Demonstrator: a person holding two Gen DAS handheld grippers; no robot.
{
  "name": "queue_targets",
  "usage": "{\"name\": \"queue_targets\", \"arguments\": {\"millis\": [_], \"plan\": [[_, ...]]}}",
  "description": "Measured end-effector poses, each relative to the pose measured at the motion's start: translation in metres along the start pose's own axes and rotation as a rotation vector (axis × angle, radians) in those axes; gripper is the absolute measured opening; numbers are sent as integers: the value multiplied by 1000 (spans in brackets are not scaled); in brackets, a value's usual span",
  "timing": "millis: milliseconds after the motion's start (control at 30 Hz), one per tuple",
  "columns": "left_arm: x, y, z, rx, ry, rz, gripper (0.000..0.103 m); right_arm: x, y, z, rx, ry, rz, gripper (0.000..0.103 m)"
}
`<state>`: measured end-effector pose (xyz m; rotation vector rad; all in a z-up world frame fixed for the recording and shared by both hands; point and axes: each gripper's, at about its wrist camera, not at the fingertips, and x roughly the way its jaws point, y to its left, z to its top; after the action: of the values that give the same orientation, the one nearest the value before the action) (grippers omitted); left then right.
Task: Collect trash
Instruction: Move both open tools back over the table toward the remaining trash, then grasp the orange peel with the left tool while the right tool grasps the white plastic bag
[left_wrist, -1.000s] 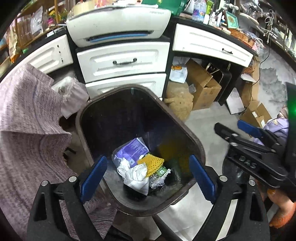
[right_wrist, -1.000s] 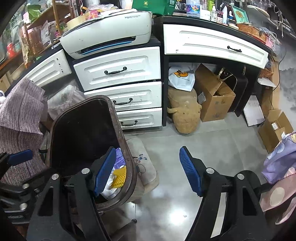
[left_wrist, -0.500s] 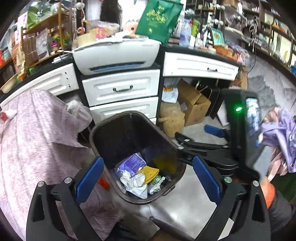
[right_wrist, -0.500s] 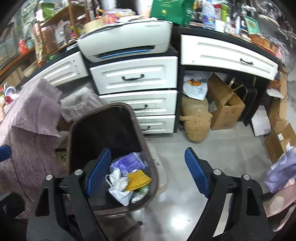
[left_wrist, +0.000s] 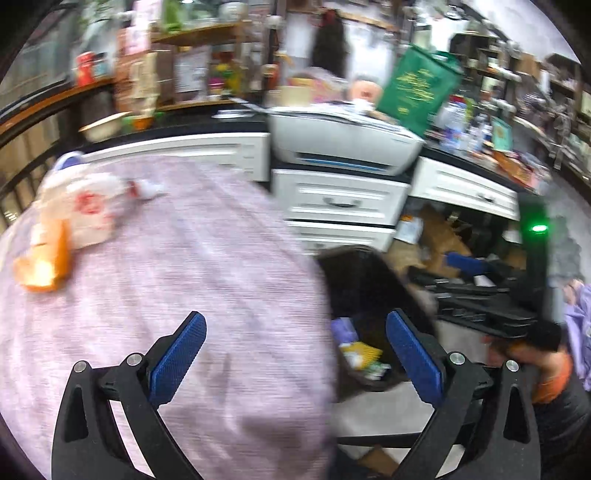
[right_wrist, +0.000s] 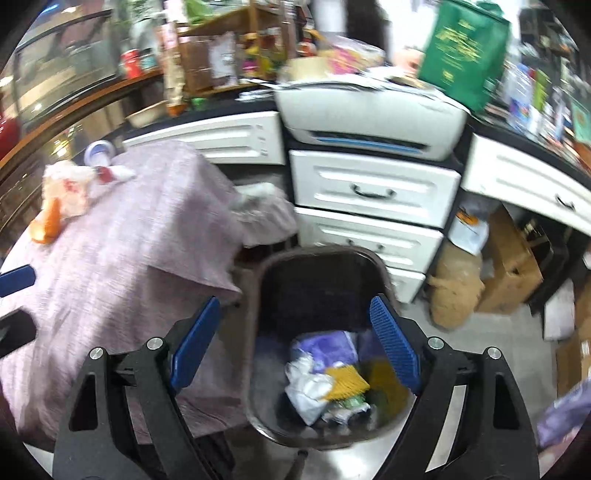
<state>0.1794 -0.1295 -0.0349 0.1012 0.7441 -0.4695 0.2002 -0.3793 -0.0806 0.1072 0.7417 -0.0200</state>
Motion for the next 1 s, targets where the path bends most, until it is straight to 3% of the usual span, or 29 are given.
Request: {"name": "queue_targets", "arguments": {"millis": [367, 700, 867, 933, 1000], "plan": [[-7, 124, 20, -130, 15, 242, 96, 8, 77, 33, -142, 16, 135, 83], [28, 202, 31, -245, 67, 350, 74, 21, 142, 60, -256, 24, 227, 83], [40, 214, 33, -253, 94, 365, 56, 31, 173, 72, -318, 27, 246, 83], [41, 216, 32, -251, 88, 383, 40, 35, 184, 77, -345, 21, 252, 83], [39, 218, 30, -268, 84, 354, 23, 38, 198, 83, -378, 16, 266, 83]]}}
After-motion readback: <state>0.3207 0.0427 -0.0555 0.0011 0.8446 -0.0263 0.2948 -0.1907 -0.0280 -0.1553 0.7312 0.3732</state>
